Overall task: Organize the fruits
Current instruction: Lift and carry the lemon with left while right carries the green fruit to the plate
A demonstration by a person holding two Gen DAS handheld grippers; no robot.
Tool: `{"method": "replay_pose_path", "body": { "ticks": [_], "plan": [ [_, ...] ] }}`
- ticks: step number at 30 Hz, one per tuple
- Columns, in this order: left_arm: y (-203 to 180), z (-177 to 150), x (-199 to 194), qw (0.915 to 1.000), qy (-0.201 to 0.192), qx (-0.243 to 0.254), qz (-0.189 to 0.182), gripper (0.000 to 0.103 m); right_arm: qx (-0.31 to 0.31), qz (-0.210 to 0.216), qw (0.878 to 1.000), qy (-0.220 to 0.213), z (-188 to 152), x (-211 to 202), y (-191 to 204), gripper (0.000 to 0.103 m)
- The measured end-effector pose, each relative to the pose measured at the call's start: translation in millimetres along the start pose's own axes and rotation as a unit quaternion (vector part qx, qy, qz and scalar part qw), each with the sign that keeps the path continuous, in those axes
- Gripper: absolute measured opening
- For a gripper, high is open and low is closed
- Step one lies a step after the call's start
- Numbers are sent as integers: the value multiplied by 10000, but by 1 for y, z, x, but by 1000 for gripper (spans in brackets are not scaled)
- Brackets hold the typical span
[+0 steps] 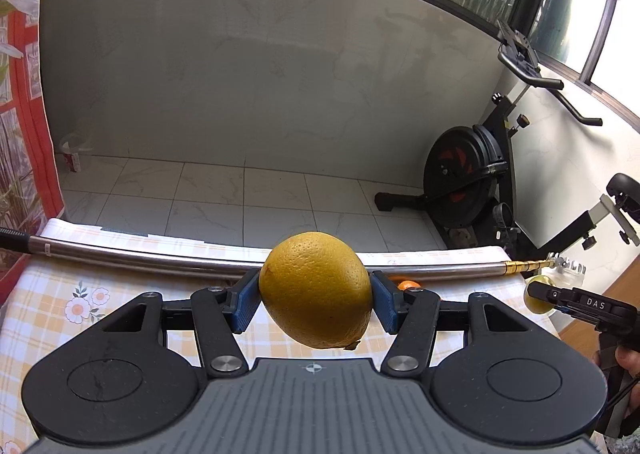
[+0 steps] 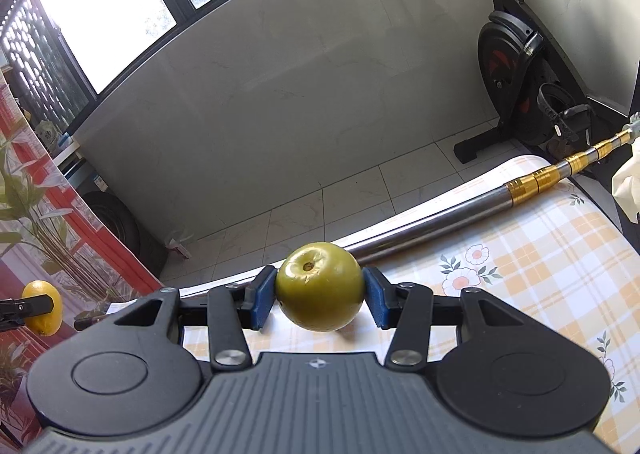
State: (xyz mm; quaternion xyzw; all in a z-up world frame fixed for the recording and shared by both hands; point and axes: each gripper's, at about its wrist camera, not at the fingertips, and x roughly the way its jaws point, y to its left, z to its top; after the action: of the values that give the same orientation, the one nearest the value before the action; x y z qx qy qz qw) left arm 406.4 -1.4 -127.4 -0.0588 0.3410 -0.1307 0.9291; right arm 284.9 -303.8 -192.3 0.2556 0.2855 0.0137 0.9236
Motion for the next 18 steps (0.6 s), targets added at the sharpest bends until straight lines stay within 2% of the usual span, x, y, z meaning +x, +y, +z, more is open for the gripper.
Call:
{"method": "replay_pose_path", "body": {
  "ticks": [5, 8, 18],
  "plan": [
    [-2, -4, -44, 9999, -130, 85, -38, 61, -114, 67, 9999, -106, -6, -29, 16, 50],
    [5, -12, -66, 9999, -112, 98, -31, 61, -197, 105, 9997, -76, -21, -43, 26, 50],
    [66, -53, -111, 9993, 261, -91, 233, 61, -453, 270, 9980, 360, -85, -64, 57, 50]
  ]
}}
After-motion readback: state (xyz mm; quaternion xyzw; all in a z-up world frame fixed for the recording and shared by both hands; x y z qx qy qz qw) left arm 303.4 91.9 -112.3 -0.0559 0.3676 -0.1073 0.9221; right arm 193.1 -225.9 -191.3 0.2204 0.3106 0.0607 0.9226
